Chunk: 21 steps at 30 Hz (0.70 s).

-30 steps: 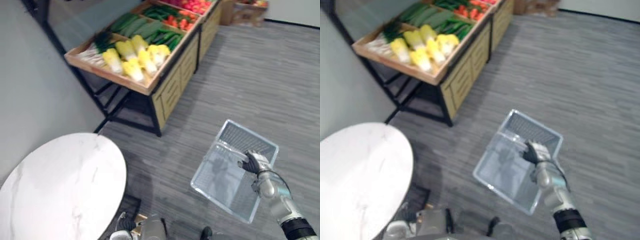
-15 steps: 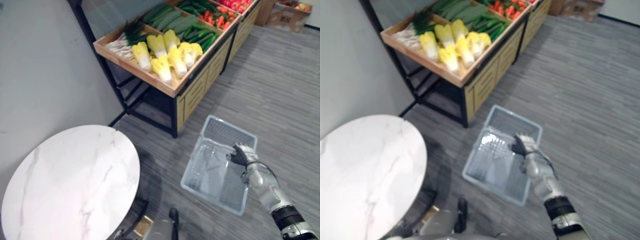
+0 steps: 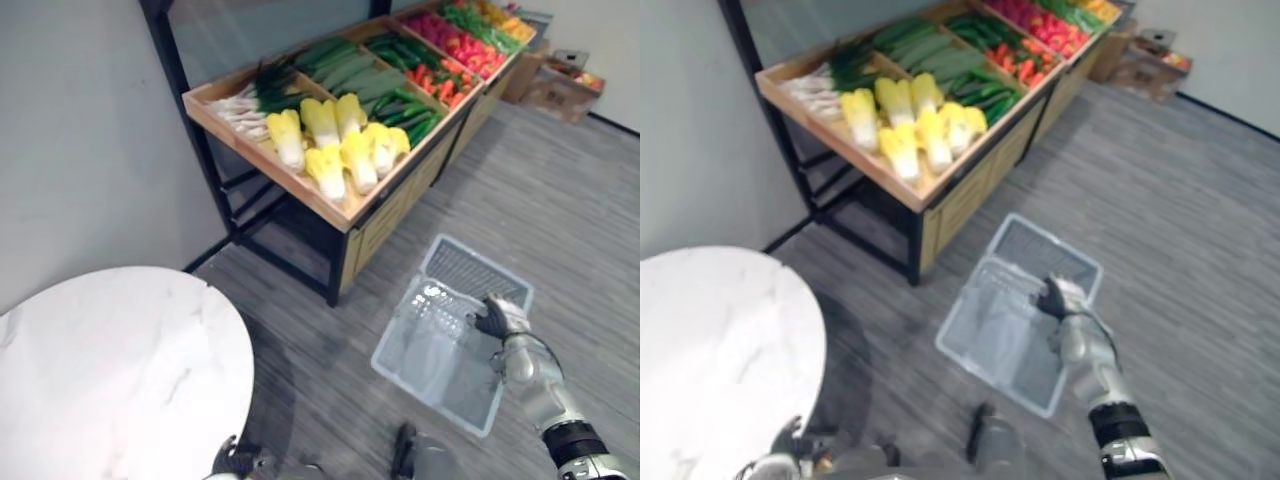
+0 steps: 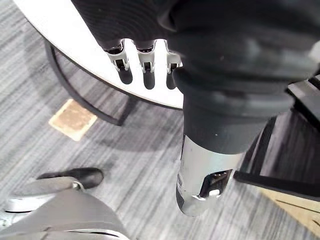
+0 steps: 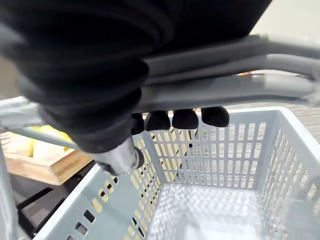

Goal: Pick vegetable in the basket

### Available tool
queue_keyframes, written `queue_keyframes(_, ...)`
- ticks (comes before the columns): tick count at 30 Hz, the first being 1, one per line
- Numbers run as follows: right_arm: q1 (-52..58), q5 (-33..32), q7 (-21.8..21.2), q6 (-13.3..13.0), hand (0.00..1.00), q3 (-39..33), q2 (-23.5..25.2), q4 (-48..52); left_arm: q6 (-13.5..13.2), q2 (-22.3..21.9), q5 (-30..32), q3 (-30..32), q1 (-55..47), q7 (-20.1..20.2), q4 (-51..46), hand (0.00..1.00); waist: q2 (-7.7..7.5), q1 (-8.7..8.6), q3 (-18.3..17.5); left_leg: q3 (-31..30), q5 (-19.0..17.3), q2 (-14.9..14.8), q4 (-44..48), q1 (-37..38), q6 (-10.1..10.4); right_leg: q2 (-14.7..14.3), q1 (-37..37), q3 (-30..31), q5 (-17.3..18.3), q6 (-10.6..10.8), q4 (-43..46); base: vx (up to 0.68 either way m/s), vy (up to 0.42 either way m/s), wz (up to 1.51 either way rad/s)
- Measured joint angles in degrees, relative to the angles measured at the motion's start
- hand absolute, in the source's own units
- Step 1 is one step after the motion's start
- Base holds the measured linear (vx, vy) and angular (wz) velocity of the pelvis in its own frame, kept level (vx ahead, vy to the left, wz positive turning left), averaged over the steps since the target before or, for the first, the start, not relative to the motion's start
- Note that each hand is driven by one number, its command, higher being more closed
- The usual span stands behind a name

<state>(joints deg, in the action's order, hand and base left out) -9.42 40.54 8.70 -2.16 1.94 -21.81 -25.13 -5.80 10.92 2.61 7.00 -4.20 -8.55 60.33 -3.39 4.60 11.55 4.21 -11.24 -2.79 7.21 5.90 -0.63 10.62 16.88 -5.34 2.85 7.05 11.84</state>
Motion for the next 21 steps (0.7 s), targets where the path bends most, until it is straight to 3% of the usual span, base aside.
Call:
queue_keyframes(2,1.3,0.0,0.0,0.4,1.00,-1.1,0.0,0.3,-0.1,0.0,0.1,0.0,0.0,0.1,0.1,0.00,-0.29,0.04,-0.2,-2.3,-1.5,-0.7,0.0,1.1,2.4,0.5,-0.2,2.4,-0.6,0.7,-3.0,0.42,-0.263,0.64)
queue_keyframes(4,3.0,0.0,0.0,0.6,1.00,-1.4,0.0,0.9,-0.1,0.6,0.1,0.1,-0.6,0.1,0.3,0.00,-1.52,0.03,-1.0,-4.4,-3.3,-1.6,0.0,1.9,5.2,1.0,-0.6,1.7,-1.1,0.1,-2.8,0.47,-0.427,0.77)
queue_keyframes(5,3.7,0.0,0.0,0.8,1.00,-1.5,0.0,1.1,0.0,0.9,0.2,0.7,-1.0,0.1,0.9,0.00,-1.46,-0.01,-1.4,-6.1,-5.4,-3.6,0.8,2.3,7.5,0.4,-1.0,-0.2,-7.0,-0.3,-1.2,0.45,-0.478,0.62)
queue_keyframes(6,3.8,0.0,-0.1,0.8,1.00,-1.5,-0.2,0.9,0.1,0.4,0.3,1.4,-0.9,0.1,1.5,0.00,-0.19,0.02,-1.5,-6.8,-6.0,-5.3,1.9,2.2,8.5,-0.8,-0.9,-1.7,-6.9,-0.4,0.6,0.43,-0.494,0.59)
queue_keyframes(7,3.7,0.0,-0.1,0.8,1.00,-1.4,-0.2,0.5,0.1,-1.4,0.2,2.1,-1.2,0.1,2.1,0.00,2.17,0.06,-2.1,-7.7,-6.0,-8.5,5.9,0.0,8.7,-3.4,-1.0,-4.1,-5.0,-2.7,2.7,0.32,-0.385,0.32)
queue_keyframes(9,3.8,-0.3,-0.1,0.8,1.00,-1.5,-0.2,0.3,0.0,-3.4,-0.3,2.6,-1.3,0.2,3.5,0.00,3.30,0.11,-2.6,-8.6,-3.7,-10.9,15.5,-5.3,7.5,-5.1,-1.5,-6.7,-2.0,-4.8,4.5,0.36,-0.446,0.44)
queue_keyframes(11,4.7,-0.7,-0.1,1.1,1.00,-1.6,-0.2,0.1,-0.2,-3.0,-0.3,3.9,-1.0,0.0,3.0,0.00,3.26,-0.22,-2.5,-7.9,3.0,-12.7,26.7,-11.1,4.5,-5.8,-5.9,-10.3,0.3,-7.0,3.5,0.40,-0.498,0.73)
queue_keyframes(12,5.1,-0.6,0.0,1.4,1.00,-1.7,-0.3,0.0,-0.3,-2.8,-0.3,3.5,-0.9,0.0,2.9,0.00,2.55,-0.17,-2.0,-7.3,3.5,-12.9,30.7,-12.7,3.9,-6.0,-8.6,-11.6,0.9,-7.8,2.1,0.33,-0.429,0.67)
queue_keyframes(14,5.9,-0.7,0.7,1.4,1.00,-2.9,-0.3,0.0,-0.5,-2.8,-0.2,3.1,-0.5,0.0,2.2,0.00,2.51,0.16,-2.0,-4.2,3.2,-12.3,35.6,-15.9,3.7,-6.0,-12.7,-13.5,1.3,-8.4,-0.8,0.18,-0.273,0.54)
queue_keyframes(17,6.2,-2.3,1.2,1.4,1.00,-5.9,-0.3,-0.1,-0.4,-3.2,-0.2,1.7,-0.5,0.0,0.6,0.00,3.27,0.26,-2.0,-0.1,1.2,-9.8,32.6,-20.6,4.3,-6.2,-15.2,-15.6,1.4,-8.4,-3.5,0.07,-0.105,0.36)
queue_keyframes(20,6.2,-2.9,2.3,1.5,1.00,-6.9,-0.3,-0.6,-0.1,-4.0,0.1,1.2,-1.0,0.0,1.1,0.00,4.31,0.18,-2.1,0.4,1.9,-6.0,14.5,-20.2,4.8,-6.6,-15.2,-16.3,1.2,-8.0,-4.9,0.09,0.038,0.12)
queue_keyframes(21,6.2,-2.9,2.4,1.5,1.00,-7.6,-0.3,-0.8,-0.1,-4.3,0.4,1.1,-1.1,0.1,1.3,0.00,5.01,0.23,-2.2,-0.4,4.1,-4.6,6.2,-19.4,4.8,-7.0,-15.3,-16.4,1.1,-7.6,-5.6,0.10,0.115,-0.04)
